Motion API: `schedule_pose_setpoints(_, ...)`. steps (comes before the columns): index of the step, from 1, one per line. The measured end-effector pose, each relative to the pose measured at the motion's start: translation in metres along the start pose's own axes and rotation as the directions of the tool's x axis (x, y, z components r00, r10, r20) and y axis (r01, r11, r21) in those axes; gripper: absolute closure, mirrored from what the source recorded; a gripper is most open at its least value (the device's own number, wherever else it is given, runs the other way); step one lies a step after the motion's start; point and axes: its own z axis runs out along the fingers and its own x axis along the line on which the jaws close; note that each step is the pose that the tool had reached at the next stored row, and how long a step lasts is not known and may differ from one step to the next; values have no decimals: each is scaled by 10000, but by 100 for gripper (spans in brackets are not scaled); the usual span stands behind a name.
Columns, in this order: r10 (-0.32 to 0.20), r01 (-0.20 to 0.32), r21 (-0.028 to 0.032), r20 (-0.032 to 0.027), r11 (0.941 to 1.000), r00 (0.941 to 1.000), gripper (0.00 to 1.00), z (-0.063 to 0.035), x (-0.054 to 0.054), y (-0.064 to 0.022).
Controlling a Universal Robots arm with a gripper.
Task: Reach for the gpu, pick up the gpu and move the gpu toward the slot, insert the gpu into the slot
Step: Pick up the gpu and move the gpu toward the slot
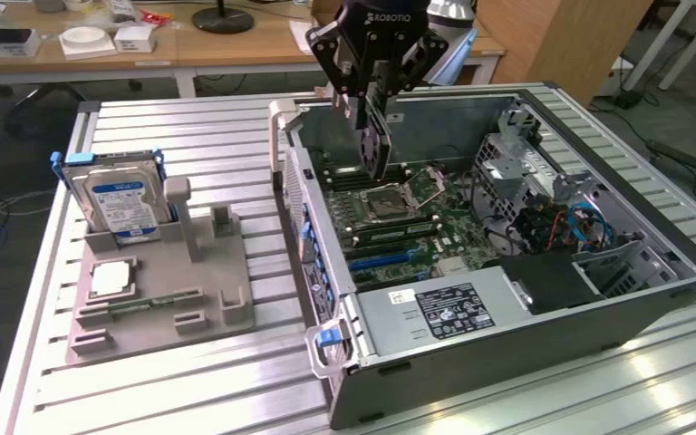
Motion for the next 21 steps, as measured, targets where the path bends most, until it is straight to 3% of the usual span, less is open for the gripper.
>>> schedule_pose_setpoints(15, 0, 0, 1, -3, 10000, 10000, 74, 0, -4, 0)
schedule_pose_setpoints(21, -12, 12, 0, 0, 10000, 10000, 74, 5, -127, 3)
